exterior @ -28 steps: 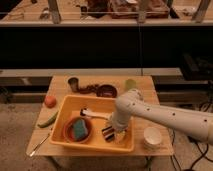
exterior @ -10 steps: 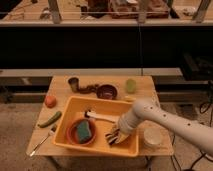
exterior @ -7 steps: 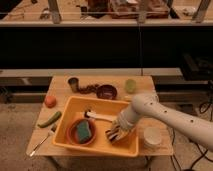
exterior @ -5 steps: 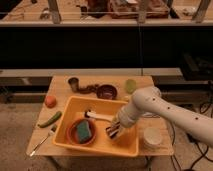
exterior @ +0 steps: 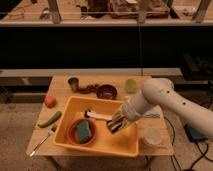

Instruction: Place eraser in purple bowl

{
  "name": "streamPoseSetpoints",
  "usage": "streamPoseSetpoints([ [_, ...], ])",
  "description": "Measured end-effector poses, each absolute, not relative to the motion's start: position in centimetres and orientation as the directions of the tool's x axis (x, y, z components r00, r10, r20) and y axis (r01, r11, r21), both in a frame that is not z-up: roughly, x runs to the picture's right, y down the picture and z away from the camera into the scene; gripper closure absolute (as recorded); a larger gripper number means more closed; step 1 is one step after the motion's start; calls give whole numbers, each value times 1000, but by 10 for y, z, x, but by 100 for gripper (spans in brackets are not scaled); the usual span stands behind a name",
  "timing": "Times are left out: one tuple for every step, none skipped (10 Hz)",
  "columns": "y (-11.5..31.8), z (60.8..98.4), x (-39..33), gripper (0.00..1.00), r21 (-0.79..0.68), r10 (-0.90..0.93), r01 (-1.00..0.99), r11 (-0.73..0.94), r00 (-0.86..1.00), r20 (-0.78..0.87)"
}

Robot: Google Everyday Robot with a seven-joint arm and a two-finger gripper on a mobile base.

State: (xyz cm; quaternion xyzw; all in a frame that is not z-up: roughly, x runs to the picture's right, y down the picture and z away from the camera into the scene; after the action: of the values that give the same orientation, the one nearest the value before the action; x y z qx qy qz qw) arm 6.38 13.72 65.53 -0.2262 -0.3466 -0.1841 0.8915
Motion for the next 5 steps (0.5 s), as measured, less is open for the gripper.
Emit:
streamPoseSetpoints([
  [134,647,65,100,-253,-179,484,838,681,710],
  [130,632,68,100,-215,-196,483,849,666,720],
  [127,617,71,100,-178,-218,482,858,656,723],
  [122,607,73,100,-154,-237,484,862,652,720],
  [115,599,76,100,-129,-259,483,866,654,710],
])
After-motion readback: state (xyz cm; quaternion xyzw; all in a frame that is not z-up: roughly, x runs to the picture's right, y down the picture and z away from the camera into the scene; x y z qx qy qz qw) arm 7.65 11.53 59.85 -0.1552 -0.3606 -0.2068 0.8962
